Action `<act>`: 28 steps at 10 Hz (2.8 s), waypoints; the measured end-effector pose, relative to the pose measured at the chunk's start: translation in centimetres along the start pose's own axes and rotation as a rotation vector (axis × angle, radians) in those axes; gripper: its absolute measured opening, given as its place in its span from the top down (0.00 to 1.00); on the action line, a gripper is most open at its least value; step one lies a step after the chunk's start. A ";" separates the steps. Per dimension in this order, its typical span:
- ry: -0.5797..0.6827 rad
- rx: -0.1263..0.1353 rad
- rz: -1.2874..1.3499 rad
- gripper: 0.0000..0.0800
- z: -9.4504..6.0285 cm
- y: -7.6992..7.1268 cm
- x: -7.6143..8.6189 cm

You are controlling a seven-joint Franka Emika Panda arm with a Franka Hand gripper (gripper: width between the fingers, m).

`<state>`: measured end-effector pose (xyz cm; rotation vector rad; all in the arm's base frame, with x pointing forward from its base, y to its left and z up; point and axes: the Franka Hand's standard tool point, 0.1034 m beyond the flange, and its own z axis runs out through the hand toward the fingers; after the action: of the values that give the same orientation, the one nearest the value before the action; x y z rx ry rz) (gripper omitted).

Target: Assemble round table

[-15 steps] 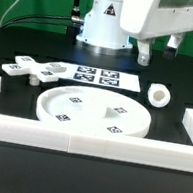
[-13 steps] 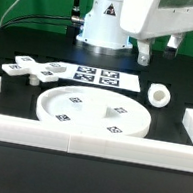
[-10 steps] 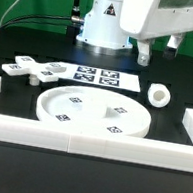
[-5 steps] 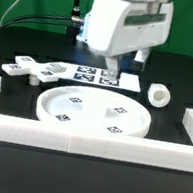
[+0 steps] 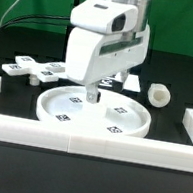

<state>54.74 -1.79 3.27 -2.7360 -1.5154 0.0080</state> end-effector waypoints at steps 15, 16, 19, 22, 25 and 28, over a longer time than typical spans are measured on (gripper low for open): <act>-0.001 0.019 -0.019 0.49 1.7 -0.1 0.6; 0.007 0.017 -0.037 0.49 1.7 -0.3 1.7; 0.024 0.014 -0.068 0.49 1.7 -1.1 4.6; 0.014 0.030 -0.067 0.49 1.7 -1.5 5.8; 0.014 0.030 -0.067 0.49 1.7 -1.5 5.8; 0.013 0.022 -0.052 0.23 0.8 -1.2 5.4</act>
Offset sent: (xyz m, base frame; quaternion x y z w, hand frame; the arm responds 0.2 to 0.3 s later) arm 0.0096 -0.0067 -0.0130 0.0183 0.0002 -0.0077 0.9998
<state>56.58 3.39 2.53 -2.6736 -1.5730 0.0064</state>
